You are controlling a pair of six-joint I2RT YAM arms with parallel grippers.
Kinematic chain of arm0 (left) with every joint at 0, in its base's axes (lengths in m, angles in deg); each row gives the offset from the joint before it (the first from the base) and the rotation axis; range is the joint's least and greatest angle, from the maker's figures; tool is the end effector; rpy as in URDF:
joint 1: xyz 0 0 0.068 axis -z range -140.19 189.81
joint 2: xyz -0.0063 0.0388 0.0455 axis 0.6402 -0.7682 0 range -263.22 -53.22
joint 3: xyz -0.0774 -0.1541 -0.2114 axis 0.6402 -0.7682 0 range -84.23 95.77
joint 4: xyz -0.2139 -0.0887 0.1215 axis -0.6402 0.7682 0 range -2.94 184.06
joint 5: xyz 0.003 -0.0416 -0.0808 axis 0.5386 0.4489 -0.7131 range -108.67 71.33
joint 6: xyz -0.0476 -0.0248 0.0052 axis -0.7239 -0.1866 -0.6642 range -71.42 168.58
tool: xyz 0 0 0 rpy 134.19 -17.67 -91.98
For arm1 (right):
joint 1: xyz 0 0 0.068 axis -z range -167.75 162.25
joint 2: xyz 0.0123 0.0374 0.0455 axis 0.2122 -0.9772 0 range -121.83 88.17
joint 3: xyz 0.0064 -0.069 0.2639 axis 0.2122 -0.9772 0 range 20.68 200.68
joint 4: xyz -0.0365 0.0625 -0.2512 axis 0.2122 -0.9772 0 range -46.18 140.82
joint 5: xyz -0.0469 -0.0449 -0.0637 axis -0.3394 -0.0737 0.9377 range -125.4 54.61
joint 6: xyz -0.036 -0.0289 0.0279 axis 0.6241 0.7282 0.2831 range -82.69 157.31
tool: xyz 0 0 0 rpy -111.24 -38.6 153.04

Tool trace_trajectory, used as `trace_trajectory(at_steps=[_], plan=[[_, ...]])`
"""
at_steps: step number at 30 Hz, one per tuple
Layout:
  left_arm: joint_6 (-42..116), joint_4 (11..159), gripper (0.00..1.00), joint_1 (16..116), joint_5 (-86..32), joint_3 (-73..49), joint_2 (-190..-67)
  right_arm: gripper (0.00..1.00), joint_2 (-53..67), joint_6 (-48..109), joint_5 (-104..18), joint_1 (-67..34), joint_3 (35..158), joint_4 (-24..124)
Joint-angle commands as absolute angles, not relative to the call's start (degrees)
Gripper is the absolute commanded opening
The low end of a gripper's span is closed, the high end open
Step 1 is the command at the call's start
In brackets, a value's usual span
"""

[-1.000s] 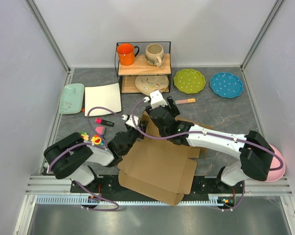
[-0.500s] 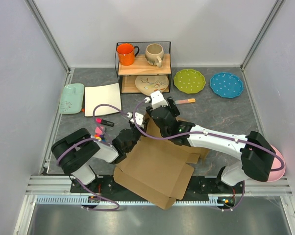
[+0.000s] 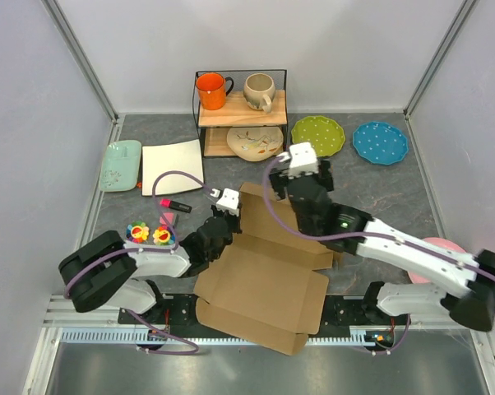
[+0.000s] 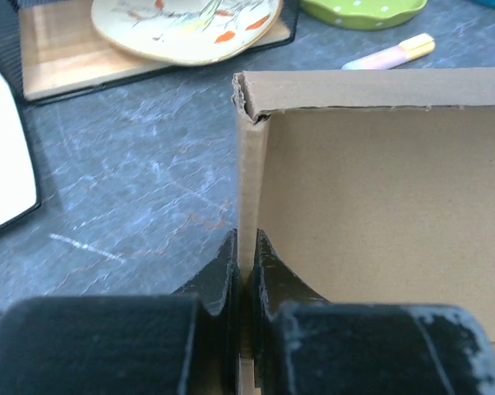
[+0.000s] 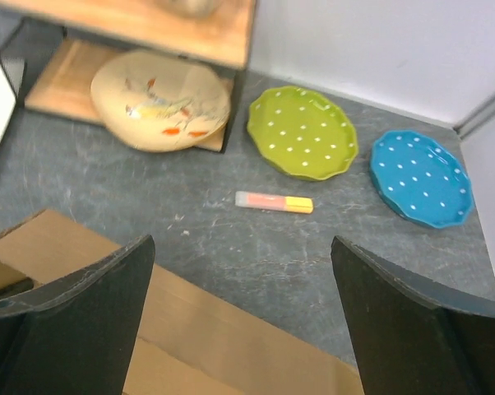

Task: Fold the paper box

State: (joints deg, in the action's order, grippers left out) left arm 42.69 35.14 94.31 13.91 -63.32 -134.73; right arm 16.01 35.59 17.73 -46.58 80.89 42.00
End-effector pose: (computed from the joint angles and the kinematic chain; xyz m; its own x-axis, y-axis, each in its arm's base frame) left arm 0.1645 -0.1977 0.1750 -0.1259 0.0275 -0.9917 0.3660 0.9304 -0.0206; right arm 0.1694 0.2252 0.3389 -0.1872 -0.2748 -0.9431 -0.1207 0.9592 -0.2556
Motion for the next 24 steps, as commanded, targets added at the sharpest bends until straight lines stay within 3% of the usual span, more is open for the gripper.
trace_trajectory(at_steps=[1,8,15,24], plan=[[34.9,59.1,0.02,94.6,19.3,-59.3,-129.9,0.96,26.5,28.8,24.9,-46.6,82.3,36.3],[25.2,73.4,0.02,94.6,17.2,-57.3,-125.6,0.96,38.4,19.7,28.8,-46.6,72.9,28.1],[15.5,78.0,0.02,94.6,16.7,-59.9,-123.7,0.88,44.4,3.0,24.4,-46.5,66.2,17.8],[13.9,73.1,0.02,94.5,31.9,-63.6,-119.4,0.86,46.6,-1.7,20.1,-46.6,62.5,15.2]])
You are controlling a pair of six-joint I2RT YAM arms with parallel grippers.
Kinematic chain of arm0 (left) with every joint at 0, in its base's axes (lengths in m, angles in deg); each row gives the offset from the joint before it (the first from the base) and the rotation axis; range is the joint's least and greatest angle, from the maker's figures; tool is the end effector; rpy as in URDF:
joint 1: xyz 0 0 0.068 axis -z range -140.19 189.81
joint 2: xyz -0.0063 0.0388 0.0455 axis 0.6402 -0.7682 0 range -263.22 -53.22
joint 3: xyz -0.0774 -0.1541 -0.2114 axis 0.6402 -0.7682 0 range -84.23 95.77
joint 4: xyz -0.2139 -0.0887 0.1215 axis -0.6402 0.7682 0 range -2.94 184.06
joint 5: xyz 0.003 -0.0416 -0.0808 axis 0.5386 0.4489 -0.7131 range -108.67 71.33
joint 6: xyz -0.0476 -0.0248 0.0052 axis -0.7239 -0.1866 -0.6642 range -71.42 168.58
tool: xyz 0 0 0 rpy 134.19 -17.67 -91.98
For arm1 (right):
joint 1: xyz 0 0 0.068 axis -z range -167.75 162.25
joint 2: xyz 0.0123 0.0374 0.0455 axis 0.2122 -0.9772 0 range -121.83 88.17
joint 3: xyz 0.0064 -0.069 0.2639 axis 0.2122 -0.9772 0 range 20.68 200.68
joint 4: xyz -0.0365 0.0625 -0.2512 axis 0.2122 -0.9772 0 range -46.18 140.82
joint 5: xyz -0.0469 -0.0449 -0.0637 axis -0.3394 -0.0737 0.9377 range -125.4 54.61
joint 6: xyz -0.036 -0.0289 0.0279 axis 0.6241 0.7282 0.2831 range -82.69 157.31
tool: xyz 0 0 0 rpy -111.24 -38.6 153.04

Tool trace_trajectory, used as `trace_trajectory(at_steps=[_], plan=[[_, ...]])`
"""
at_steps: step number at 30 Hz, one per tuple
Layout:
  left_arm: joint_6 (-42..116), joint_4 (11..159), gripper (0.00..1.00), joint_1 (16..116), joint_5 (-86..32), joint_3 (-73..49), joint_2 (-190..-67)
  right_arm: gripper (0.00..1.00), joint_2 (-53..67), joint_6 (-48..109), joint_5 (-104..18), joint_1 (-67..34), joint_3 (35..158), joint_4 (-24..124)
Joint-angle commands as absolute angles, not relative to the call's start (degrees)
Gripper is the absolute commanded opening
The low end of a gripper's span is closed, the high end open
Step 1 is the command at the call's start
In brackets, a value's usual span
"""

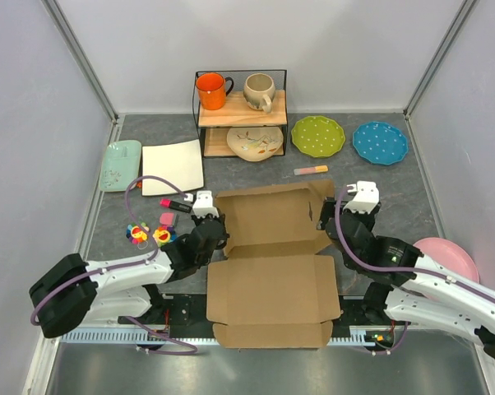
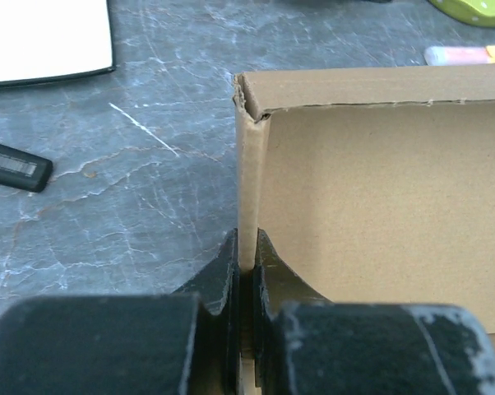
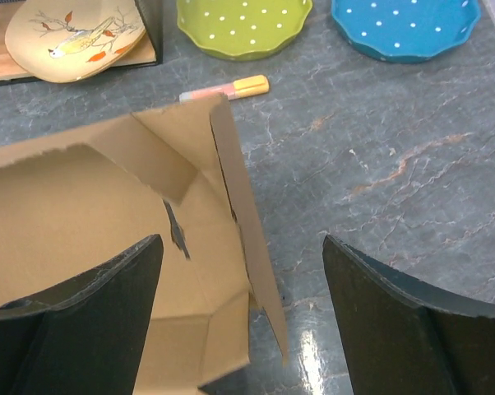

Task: Fold the paper box

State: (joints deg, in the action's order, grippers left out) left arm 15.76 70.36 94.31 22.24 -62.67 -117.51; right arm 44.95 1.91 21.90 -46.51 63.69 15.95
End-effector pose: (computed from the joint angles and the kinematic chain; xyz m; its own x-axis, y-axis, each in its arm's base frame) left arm 0.1449 -0.1631 0.1850 -0.3625 -0.1973 -0.9109 0.0918 0.9650 -0.2456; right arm 0.1029 0.1120 0.2998 -0.3037 0.1028 -0.9472 0.0873 0.9930 0.0798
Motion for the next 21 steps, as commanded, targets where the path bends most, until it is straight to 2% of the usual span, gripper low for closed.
trace_trajectory(at_steps=[1,12,14,16,21], plan=[[15.0,72.2,0.02,94.5,32.7,-62.4,-120.2,0.86,46.5,-1.6,20.4,-46.5,62.7,15.3],[27.7,62.9,0.02,94.6,37.3,-60.2,-125.4,0.79,46.4,-5.2,15.1,-46.5,58.1,15.1],[30.6,60.1,0.02,94.6,37.4,-60.0,-125.7,0.83,46.4,-6.8,17.1,-46.5,56.6,15.2],[34.3,58.1,0.02,94.6,37.2,-59.3,-126.2,0.91,46.1,-9.0,19.3,-46.5,56.7,15.3],[44.4,49.7,0.02,94.5,37.9,-57.6,-127.3,0.89,43.5,-6.5,21.4,-46.5,57.4,19.7]])
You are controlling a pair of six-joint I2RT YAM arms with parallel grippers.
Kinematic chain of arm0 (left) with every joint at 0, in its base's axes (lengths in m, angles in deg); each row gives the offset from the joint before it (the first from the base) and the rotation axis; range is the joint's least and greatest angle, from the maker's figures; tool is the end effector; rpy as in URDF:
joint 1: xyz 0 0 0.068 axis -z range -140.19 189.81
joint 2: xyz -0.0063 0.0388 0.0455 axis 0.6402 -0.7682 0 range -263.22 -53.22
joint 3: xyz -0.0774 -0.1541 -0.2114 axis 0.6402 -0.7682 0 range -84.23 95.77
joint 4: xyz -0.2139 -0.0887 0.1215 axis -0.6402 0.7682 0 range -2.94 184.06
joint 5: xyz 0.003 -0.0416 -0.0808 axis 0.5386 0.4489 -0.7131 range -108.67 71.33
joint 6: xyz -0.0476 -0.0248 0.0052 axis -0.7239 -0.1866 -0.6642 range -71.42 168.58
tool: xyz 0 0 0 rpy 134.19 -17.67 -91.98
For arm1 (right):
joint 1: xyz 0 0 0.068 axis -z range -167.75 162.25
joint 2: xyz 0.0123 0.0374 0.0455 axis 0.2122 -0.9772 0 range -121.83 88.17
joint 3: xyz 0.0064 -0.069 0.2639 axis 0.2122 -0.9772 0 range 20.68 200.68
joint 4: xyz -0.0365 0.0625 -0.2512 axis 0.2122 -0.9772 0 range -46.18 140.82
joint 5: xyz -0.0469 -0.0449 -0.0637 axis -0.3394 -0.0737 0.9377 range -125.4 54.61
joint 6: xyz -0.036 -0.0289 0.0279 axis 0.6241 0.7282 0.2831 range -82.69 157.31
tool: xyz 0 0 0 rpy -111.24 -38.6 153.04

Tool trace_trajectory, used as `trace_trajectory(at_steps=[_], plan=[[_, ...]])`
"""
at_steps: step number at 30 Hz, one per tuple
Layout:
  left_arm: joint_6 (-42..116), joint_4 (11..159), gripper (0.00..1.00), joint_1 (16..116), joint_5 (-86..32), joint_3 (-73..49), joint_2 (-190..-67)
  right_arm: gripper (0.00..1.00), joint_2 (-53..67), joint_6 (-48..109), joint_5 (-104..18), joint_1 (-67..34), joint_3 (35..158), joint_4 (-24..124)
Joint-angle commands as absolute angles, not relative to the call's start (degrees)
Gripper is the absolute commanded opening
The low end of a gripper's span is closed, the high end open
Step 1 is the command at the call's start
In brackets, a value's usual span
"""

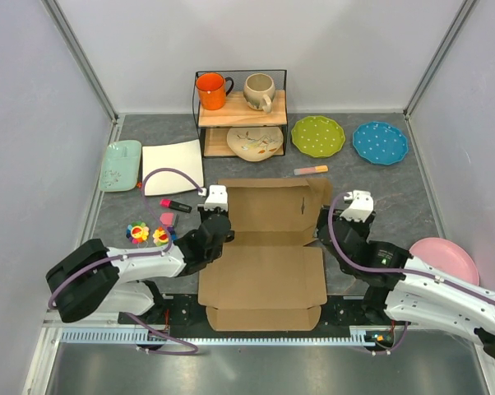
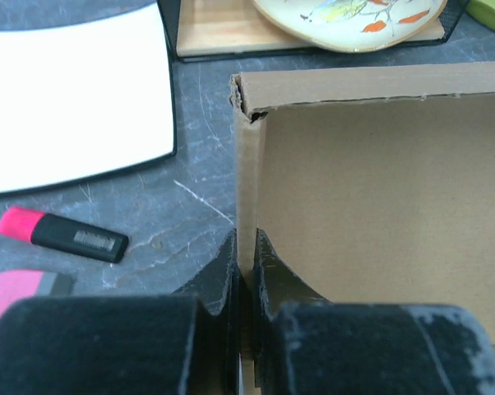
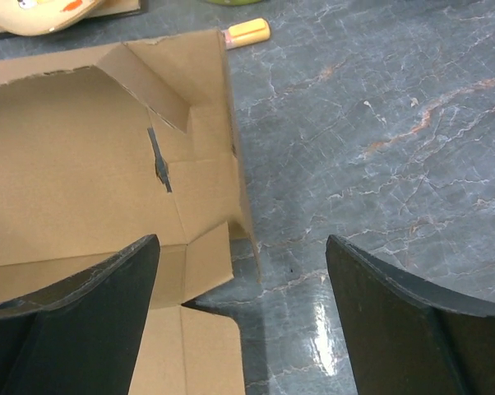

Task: Fold the paper box

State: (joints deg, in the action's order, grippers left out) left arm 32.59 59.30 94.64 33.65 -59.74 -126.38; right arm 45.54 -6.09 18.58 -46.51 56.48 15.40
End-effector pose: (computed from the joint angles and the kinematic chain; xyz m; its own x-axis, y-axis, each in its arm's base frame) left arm 0.1612 -0.1800 0.1877 -0.2180 0.0170 -0.9758 0.0144 0.9998 0.0142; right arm 0.1005 0.1103 0.2589 -0.3855 0.1435 -0.9115 0.0999 0.9885 0.1134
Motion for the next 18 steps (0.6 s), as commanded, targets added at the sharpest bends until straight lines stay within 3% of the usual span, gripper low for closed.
trace_trajectory(at_steps=[1,7,18], plan=[[45.8,49.2,0.02,94.5,37.6,-57.3,-127.7,0.88,42.8,-6.5,21.4,-46.5,57.2,20.4],[44.0,42.9,0.02,94.6,35.7,-60.5,-129.4,0.88,41.1,-5.4,20.3,-43.1,54.4,26.3],[36.4,51.2,0.02,94.6,36.4,-61.3,-131.2,0.86,38.2,10.8,13.6,-38.1,60.0,41.2]])
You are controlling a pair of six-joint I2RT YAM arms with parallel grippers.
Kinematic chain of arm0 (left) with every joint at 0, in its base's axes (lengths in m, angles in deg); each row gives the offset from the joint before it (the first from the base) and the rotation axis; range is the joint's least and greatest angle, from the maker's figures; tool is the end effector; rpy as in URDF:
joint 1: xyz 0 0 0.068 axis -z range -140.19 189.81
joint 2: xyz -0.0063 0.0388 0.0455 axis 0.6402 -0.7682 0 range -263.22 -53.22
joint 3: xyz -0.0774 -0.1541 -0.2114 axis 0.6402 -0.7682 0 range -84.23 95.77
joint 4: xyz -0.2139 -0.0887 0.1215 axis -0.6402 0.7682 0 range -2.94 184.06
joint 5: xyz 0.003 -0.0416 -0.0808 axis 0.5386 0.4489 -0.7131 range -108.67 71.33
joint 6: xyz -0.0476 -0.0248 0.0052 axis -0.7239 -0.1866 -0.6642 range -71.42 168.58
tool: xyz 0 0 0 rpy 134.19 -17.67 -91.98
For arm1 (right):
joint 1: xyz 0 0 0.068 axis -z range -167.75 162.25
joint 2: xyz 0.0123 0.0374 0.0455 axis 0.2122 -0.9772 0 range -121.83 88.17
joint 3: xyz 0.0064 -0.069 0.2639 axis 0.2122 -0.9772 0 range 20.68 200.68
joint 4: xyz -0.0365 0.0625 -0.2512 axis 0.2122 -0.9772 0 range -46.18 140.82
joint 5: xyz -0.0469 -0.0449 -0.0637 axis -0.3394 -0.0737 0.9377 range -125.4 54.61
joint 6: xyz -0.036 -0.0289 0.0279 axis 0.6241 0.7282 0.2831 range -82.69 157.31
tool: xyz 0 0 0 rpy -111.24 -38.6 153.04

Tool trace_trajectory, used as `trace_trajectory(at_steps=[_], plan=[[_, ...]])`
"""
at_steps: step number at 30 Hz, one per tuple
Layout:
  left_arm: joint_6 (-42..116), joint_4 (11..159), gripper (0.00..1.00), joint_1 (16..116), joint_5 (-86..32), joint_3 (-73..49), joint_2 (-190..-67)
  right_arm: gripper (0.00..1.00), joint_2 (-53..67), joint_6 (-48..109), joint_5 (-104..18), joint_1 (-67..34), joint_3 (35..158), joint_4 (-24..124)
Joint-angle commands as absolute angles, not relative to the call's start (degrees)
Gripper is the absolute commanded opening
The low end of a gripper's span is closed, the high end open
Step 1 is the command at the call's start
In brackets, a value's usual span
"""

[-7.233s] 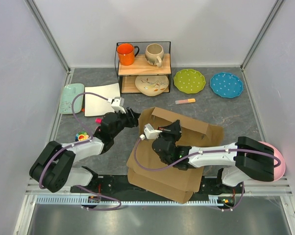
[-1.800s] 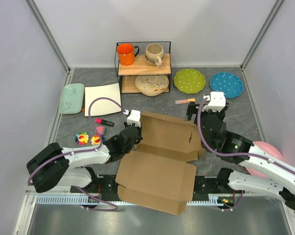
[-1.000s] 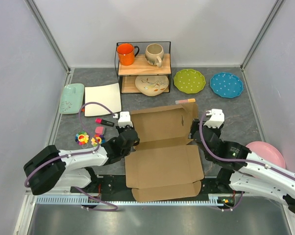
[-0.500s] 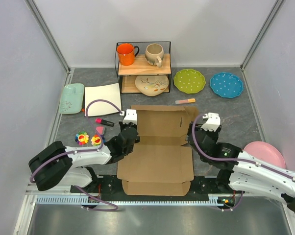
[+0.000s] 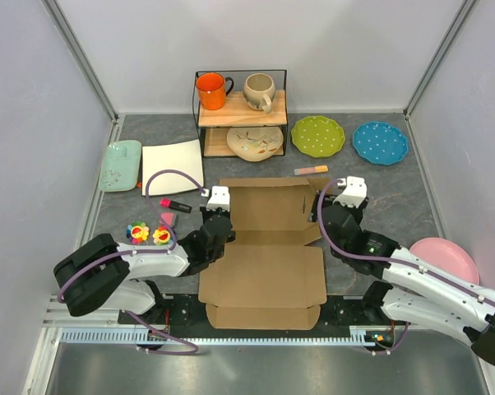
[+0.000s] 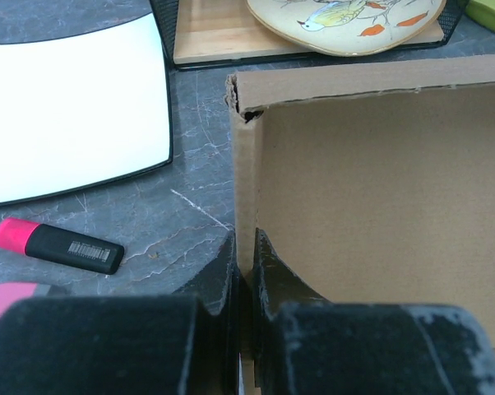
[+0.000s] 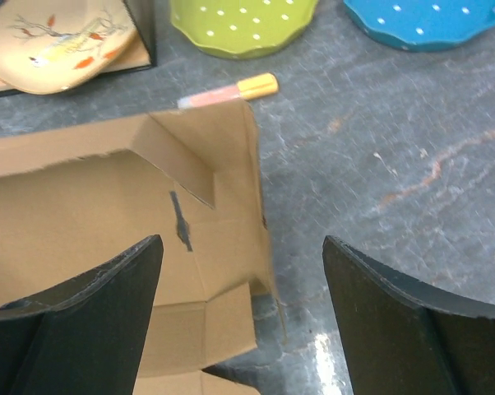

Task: Fold the paper box

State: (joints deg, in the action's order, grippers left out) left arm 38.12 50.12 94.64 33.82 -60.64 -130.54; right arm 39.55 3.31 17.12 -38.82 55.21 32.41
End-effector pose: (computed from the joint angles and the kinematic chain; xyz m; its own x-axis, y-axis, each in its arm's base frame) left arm 0.1654 -0.1857 0.1814 -0.1746 0.0558 -0.9831 0.0291 0.9982 0.0515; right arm 0.1340 0.1211 0.2587 -0.3095 0.1584 -0.9376 0.1450 0.9824 0.1181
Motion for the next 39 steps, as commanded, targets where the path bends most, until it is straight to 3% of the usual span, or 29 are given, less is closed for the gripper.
trace_trajectory(at_steps=[1,6,12,19,29,32,35,39], plan=[[36.8,51.2,0.02,94.6,36.0,-61.2,-131.4,0.86,37.6,13.2,12.9,-37.8,60.8,42.8],[38.8,49.9,0.02,94.6,35.0,-61.2,-131.0,0.84,30.3,18.3,7.8,-36.3,67.2,39.9],[40.7,52.9,0.02,94.6,32.8,-59.5,-130.4,0.83,26.4,22.5,10.0,-36.3,70.6,32.3],[39.7,55.8,0.02,94.6,31.9,-57.3,-131.8,0.83,25.9,24.1,7.6,-35.6,69.6,31.9],[38.9,56.5,0.02,94.6,31.4,-58.1,-129.9,0.77,14.4,24.1,7.0,-32.6,72.2,35.6],[37.4,57.4,0.02,94.6,31.3,-57.9,-129.9,0.67,13.2,21.2,4.9,-30.2,72.7,36.1],[35.0,59.2,0.02,94.6,30.7,-57.6,-130.0,0.44,14.5,17.6,-0.4,-29.8,71.6,37.7],[33.3,59.2,0.02,94.7,31.1,-57.9,-130.1,0.39,16.7,11.7,-6.0,-29.8,68.8,39.7]])
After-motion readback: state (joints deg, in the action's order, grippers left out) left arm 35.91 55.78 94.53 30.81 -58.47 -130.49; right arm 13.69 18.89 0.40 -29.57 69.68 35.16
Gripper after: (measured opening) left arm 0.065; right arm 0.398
